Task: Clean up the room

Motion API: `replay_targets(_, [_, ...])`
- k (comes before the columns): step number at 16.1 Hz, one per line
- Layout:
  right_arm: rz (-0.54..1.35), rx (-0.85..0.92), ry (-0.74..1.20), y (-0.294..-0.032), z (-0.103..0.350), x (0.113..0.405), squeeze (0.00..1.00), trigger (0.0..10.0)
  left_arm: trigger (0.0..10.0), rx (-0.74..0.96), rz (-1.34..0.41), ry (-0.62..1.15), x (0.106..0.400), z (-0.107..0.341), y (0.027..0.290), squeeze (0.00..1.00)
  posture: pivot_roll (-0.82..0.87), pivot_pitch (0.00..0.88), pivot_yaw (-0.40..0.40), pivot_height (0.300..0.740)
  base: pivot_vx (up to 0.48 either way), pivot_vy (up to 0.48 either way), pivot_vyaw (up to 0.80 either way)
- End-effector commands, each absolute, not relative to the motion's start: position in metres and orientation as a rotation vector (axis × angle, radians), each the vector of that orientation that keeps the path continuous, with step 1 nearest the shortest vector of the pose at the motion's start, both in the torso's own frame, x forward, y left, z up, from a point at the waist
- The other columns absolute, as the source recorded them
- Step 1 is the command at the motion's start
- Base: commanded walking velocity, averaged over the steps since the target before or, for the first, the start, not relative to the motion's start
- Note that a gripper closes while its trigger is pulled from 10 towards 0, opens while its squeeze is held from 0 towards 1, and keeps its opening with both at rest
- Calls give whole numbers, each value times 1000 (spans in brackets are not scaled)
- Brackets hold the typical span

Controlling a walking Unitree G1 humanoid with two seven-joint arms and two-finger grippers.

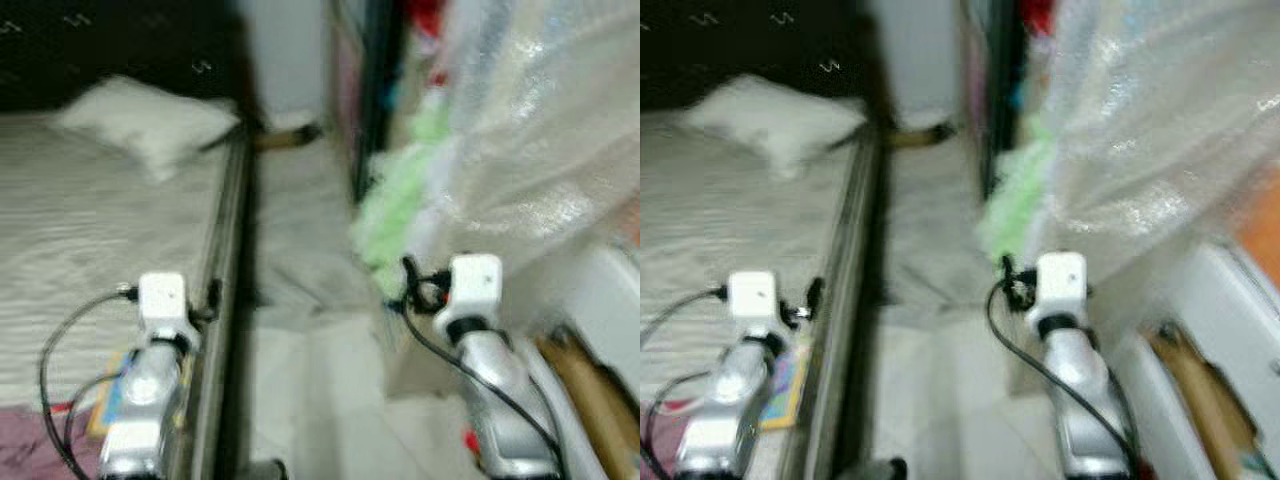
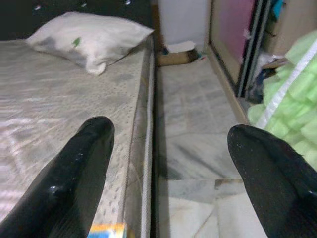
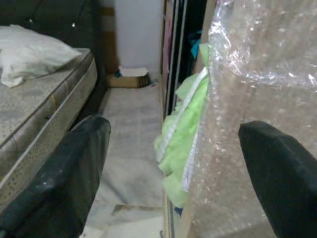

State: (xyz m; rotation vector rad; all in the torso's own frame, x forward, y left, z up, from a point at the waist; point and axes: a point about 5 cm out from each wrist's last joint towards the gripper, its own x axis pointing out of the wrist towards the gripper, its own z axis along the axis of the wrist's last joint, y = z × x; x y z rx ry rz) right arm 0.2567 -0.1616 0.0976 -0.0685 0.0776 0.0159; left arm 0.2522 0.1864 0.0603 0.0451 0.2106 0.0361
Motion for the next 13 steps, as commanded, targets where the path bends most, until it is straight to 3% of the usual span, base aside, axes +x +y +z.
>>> replay_targets(1, [30, -57, 61, -157, 102, 258, 0, 10000, 10000, 62, 47, 203, 252, 63, 192, 0, 9, 0, -6, 740, 0, 0, 800])
replay_targets(13, [51, -72, 54, -156, 103, 261, 0, 10000, 10000, 64, 43, 201, 254, 63, 189, 0, 9, 0, -16, 740, 0, 0, 800])
